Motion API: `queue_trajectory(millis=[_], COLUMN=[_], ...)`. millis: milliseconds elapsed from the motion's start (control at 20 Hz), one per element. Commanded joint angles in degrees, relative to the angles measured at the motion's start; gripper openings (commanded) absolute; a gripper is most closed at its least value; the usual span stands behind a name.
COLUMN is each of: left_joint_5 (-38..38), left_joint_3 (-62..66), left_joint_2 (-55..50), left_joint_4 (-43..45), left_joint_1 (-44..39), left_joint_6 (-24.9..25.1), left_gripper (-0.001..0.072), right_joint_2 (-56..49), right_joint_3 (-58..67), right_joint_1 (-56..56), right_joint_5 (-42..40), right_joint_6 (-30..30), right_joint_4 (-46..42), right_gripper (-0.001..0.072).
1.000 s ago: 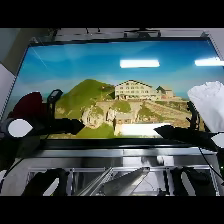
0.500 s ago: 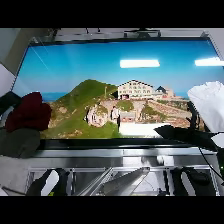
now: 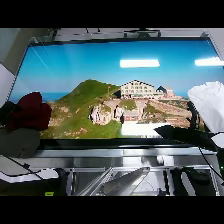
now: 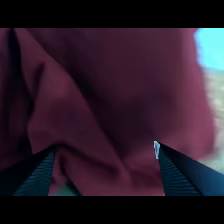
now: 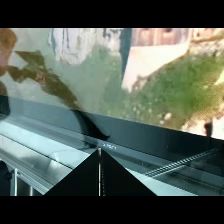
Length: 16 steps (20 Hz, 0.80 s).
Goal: Fold the shirts.
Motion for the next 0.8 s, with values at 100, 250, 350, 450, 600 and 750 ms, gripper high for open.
queue_trajectory(millis=[100,250,350,450,600,750], left_joint_5=[2.2,-0.3,-4.7,-7.6,-11.3,-12.4], left_joint_3=[0.4,3.4,8.4,13.0,18.9,23.3], left_joint_2=[-10.0,-10.2,-9.8,-7.6,-2.6,2.8], left_joint_4=[-0.9,-1.7,-6.9,-14.9,-26.9,-35.5], left_joint_1=[0.0,-2.6,-5.2,-9.4,-18.7,-31.5], left_joint_6=[0.7,0.8,1.0,2.0,3.0,3.1], left_gripper=[0.0700,0.0008,0.0007,0.0007,0.0008,0.0009], right_joint_2=[0.0,0.0,0.0,0.0,0.0,0.0], right_joint_3=[0.0,0.0,0.0,0.0,0.0,0.0], right_joint_1=[0.0,0.1,0.1,0.1,0.1,0.0], right_joint_5=[0.0,0.0,0.0,0.0,0.9,4.1], right_joint_6=[0.0,0.0,0.0,0.0,0.0,0.0], right_joint_4=[0.0,0.0,0.0,0.0,1.4,3.7], right_gripper=[0.0026,0.0026,0.0026,0.0026,0.0027,0.0026])
